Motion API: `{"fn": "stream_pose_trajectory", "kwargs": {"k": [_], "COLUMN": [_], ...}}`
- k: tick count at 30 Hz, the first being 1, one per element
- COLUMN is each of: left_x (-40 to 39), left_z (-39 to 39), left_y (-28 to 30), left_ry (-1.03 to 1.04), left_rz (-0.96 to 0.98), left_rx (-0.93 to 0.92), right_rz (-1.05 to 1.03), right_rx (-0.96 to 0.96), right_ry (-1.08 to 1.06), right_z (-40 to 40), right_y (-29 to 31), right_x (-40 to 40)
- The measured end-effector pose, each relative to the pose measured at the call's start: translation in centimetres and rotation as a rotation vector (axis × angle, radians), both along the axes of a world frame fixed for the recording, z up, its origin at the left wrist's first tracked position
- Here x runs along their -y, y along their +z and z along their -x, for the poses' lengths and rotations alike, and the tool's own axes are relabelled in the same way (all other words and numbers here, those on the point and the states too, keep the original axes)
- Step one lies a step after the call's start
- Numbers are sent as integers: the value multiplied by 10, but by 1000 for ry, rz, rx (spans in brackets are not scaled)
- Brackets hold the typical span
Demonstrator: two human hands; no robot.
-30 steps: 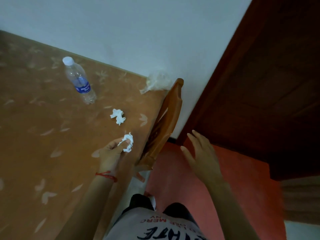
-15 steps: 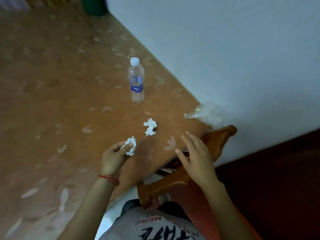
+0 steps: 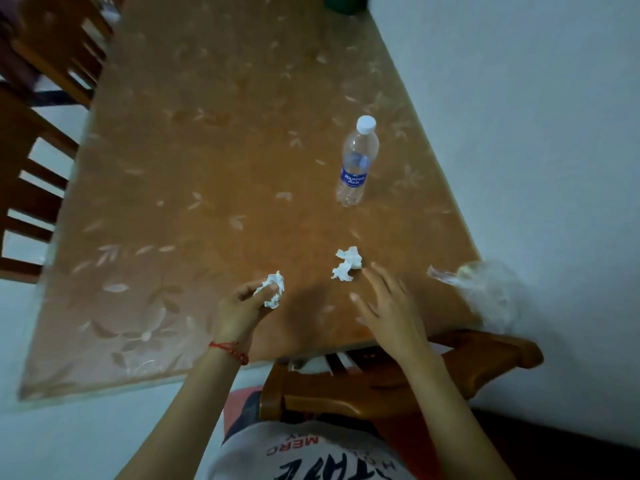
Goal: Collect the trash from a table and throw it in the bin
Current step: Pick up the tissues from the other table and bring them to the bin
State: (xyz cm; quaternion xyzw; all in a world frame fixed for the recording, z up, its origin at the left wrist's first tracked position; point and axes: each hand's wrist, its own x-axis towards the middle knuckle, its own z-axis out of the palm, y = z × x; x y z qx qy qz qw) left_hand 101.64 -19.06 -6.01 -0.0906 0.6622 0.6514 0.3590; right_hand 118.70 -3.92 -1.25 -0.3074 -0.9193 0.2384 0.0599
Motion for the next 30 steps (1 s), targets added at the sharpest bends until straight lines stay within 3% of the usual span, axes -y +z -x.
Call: {"fn": "stream_pose_trajectory", "kwargs": {"k": [22,26,30], "left_x": [-24,-25,-24], "left_z": [31,34,33], "left_y": [-11,-11,-11], "left_ry": [102,103,94], "left_rz": [133,134,117], "left_rx": [17,25,35], "right_rz": [128,91,256], "right_rx": [188,145,1], "right_ry": [18,4,-137], "right_z": [76,74,75], "right_y": [-95,-104,-102], "right_x": [-65,-62,-57]}}
